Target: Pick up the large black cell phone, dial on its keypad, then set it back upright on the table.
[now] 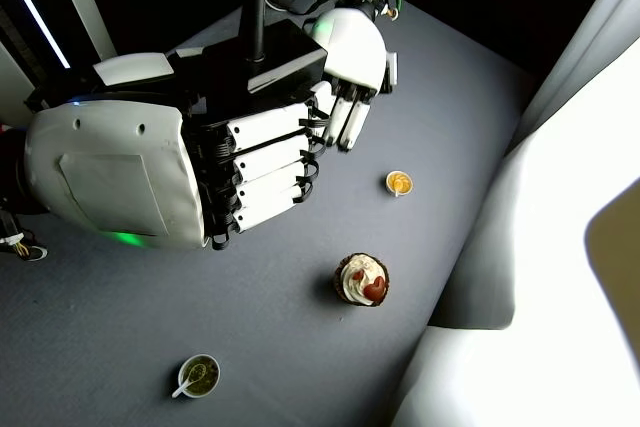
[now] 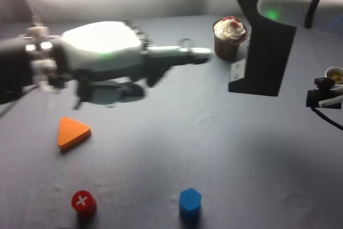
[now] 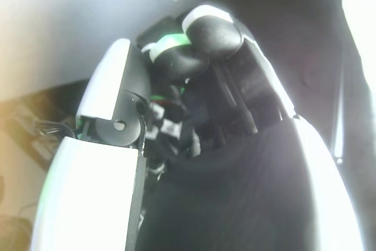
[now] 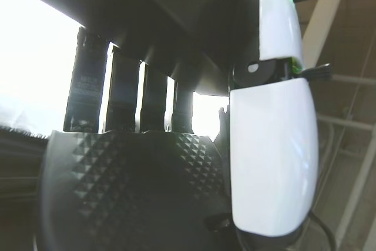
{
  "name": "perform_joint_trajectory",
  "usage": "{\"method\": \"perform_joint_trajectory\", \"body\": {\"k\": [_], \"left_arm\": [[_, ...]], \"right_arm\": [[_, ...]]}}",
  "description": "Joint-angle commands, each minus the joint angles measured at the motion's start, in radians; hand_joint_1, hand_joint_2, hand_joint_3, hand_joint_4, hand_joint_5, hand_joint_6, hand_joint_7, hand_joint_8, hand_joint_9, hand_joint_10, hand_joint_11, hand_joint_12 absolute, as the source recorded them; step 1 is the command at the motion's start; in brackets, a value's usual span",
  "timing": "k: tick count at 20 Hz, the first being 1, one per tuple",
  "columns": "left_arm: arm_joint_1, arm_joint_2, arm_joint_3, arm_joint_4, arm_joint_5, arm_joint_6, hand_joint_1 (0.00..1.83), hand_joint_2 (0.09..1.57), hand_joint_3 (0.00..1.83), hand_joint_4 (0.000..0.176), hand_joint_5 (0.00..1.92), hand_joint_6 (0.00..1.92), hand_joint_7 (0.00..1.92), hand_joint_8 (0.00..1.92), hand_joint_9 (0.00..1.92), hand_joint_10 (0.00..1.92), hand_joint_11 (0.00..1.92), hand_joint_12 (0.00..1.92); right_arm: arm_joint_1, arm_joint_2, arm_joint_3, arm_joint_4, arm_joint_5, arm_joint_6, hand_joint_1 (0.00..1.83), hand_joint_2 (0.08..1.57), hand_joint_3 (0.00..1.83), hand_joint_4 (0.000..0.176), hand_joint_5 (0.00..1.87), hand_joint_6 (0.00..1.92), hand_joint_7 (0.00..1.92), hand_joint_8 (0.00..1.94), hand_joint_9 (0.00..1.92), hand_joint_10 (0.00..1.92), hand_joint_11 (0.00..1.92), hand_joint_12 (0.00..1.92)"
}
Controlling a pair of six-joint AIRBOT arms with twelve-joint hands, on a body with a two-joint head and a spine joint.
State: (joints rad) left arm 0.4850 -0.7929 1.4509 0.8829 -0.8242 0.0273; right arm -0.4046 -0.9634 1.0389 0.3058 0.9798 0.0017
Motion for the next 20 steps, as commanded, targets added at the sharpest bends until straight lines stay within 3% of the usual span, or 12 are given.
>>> {"method": "perform_joint_trajectory", "body": {"k": [1,2,3,4,5,7,8,9,12,17,18,20], "left_arm": [[-0.018,0.008,0.002,-0.071,-0.14,-0.039,1.29,1.32,0.0,0.155,0.0,0.0,0.61,1.66,0.8,1.92,0.67,1.92],[-0.01,0.012,0.009,-0.071,-0.18,-0.117,1.29,1.32,0.0,0.153,0.0,0.0,0.6,1.67,0.79,1.92,0.67,1.92],[-0.008,0.012,0.012,-0.071,-0.227,-0.231,1.29,1.33,0.0,0.152,0.0,0.0,0.59,1.69,0.8,1.92,0.68,1.92],[-0.004,0.012,0.011,-0.071,-0.242,-0.315,1.28,1.34,0.01,0.15,0.0,0.0,0.57,1.71,0.81,1.92,0.69,1.92],[0.004,0.011,0.011,-0.071,-0.273,-0.476,1.28,1.34,0.01,0.152,0.0,0.0,0.57,1.71,0.82,1.92,0.7,1.92],[0.031,0.007,0.0,-0.07,-0.345,-0.706,1.28,1.34,0.01,0.154,0.0,0.0,0.57,1.72,0.8,1.92,0.69,1.92],[0.036,0.009,-0.01,-0.074,-0.358,-0.72,1.28,1.33,0.01,0.152,0.0,0.0,0.58,1.71,0.81,1.92,0.7,1.92],[0.033,0.019,-0.026,-0.077,-0.359,-0.719,1.29,1.32,0.0,0.15,0.0,0.0,0.6,1.68,0.83,1.92,0.7,1.92],[-0.026,0.025,-0.031,-0.077,-0.372,-0.717,1.29,1.33,0.0,0.145,0.0,0.0,0.58,1.7,0.81,1.92,0.63,1.92],[-0.006,0.062,-0.013,-0.081,-0.407,-0.72,1.26,1.3,0.0,0.093,0.11,0.01,0.64,1.54,0.65,1.81,0.56,1.92],[0.004,0.065,-0.008,-0.09,-0.417,-0.72,0.93,1.24,0.0,0.084,0.13,0.01,0.56,1.2,0.62,1.75,0.54,1.92],[0.029,0.071,-0.015,-0.134,-0.432,-0.722,0.68,1.2,0.0,0.059,0.15,0.0,0.62,0.59,0.55,1.33,0.4,1.78]], "right_arm": [[-0.004,0.01,0.008,0.012,0.167,0.022,1.37,1.14,0.0,0.0,0.92,1.0,0.82,1.17,0.92,1.28,0.89,1.33],[-0.023,0.009,0.015,0.017,0.176,0.022,1.37,1.15,0.0,0.0,0.92,1.01,0.81,1.19,0.92,1.29,0.89,1.32],[-0.04,0.008,0.023,0.024,0.184,0.022,1.46,1.13,0.0,0.0,0.91,0.97,0.81,1.15,0.9,1.18,0.87,1.53],[-0.048,0.007,0.027,0.031,0.186,0.022,1.39,1.14,0.0,0.0,0.91,1.03,0.81,1.18,0.91,1.25,0.88,1.4],[-0.058,0.006,0.033,0.044,0.188,0.022,1.37,1.15,0.0,0.0,0.91,1.06,0.82,1.15,0.92,1.26,0.9,1.33],[-0.075,-0.003,0.059,0.055,0.207,0.033,1.36,1.15,0.0,0.0,0.9,1.09,0.8,1.17,0.91,1.28,0.9,1.31],[-0.08,-0.007,0.068,0.056,0.212,0.038,1.37,1.15,0.0,0.0,0.91,1.06,0.81,1.18,0.9,1.3,0.89,1.32],[-0.086,-0.012,0.082,0.058,0.218,0.048,1.46,1.13,0.0,0.0,0.92,0.95,0.81,1.15,0.88,1.21,0.85,1.55],[-0.108,-0.029,0.119,0.06,0.234,0.077,1.48,1.13,0.0,0.0,0.95,0.89,0.82,1.12,0.86,1.2,0.84,1.61],[-0.121,-0.079,0.168,0.06,0.25,0.079,1.48,1.12,0.0,0.0,0.94,0.91,0.86,1.06,0.89,1.15,0.82,1.63],[-0.12,-0.085,0.172,0.06,0.25,0.079,1.48,1.12,0.0,0.0,0.95,0.9,0.86,1.05,0.9,1.15,0.82,1.63],[-0.112,-0.105,0.183,0.059,0.25,0.077,1.38,1.13,0.0,0.0,0.94,0.97,0.86,1.13,0.9,1.27,0.84,1.37]]}}
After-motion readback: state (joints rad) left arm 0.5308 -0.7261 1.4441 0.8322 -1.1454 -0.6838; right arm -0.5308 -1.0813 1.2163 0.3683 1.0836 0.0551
